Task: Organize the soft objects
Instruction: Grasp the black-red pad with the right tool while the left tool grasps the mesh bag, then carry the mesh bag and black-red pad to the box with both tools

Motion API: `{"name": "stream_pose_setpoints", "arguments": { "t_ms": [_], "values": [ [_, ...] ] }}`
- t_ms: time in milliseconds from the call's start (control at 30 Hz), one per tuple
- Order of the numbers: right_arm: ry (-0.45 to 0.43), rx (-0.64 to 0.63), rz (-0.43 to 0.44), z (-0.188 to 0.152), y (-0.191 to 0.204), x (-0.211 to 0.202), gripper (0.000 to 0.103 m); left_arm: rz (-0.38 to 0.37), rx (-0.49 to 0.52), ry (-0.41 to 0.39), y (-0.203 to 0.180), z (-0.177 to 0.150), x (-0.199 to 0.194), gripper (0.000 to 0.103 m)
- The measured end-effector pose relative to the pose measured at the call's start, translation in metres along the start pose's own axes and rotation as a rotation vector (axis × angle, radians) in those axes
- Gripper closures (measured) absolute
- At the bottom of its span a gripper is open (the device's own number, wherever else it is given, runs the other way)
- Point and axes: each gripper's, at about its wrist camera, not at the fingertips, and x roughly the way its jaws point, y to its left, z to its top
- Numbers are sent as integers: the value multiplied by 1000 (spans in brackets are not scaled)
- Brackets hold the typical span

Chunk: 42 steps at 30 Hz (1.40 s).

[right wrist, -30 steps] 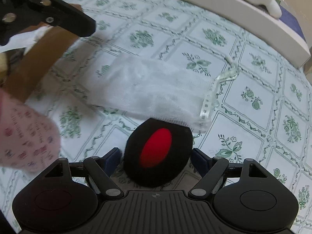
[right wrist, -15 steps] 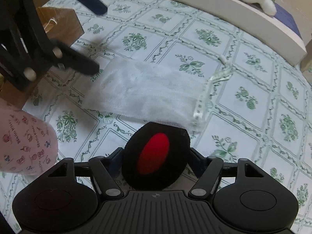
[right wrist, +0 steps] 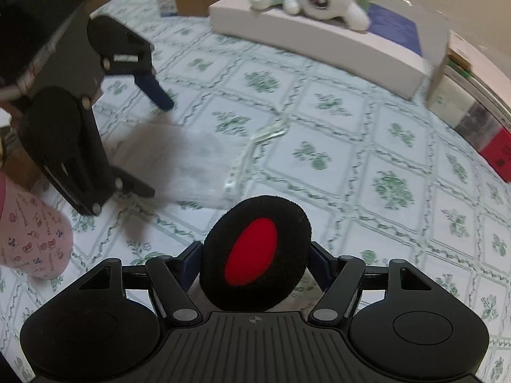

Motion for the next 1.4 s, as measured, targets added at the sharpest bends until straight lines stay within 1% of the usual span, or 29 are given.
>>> {"name": "stream_pose_setpoints", "arguments": {
  "t_ms": [167,267,333,400,433,500,533,600,633,667,700,833,1067,1200,1400],
  "values": [
    [-16,19,-2,-3,-9,0,34,27,16,41,3,9,21,14],
    [-16,24,5,-6,-12,2,34,13,13,49,4,12,25,15],
    [-20,26,10,-7,-13,2,34,-3,4,50,5,13,24,22],
    [-25,29,16,-9,-14,2,34,-19,2,52,3,14,23,36],
    [-26,29,19,-10,-14,1,34,-30,2,53,2,14,22,39],
    [-32,33,22,-11,-15,0,34,-43,2,61,-1,15,22,54],
    [-34,35,23,-11,-15,0,34,-47,3,64,-2,15,21,57],
    [-42,40,26,-12,-16,-3,34,-49,4,72,-5,17,18,76],
    [-45,42,26,-13,-16,-5,34,-48,6,75,-7,17,18,81],
    [-48,43,26,-14,-15,-7,34,-44,6,79,-9,18,16,90],
    [-50,44,25,-15,-15,-8,34,-37,5,84,-10,19,15,95],
    [-62,51,19,-15,-15,-18,34,3,5,75,-17,22,5,99],
    [-101,54,5,-16,-6,-48,34,81,-58,13,-29,26,-42,100],
    [-134,54,-4,-20,5,-76,34,117,-103,-45,-41,23,-77,100],
    [-199,61,-19,-32,26,-127,34,163,-164,-146,-72,9,-138,100]
  ]
}}
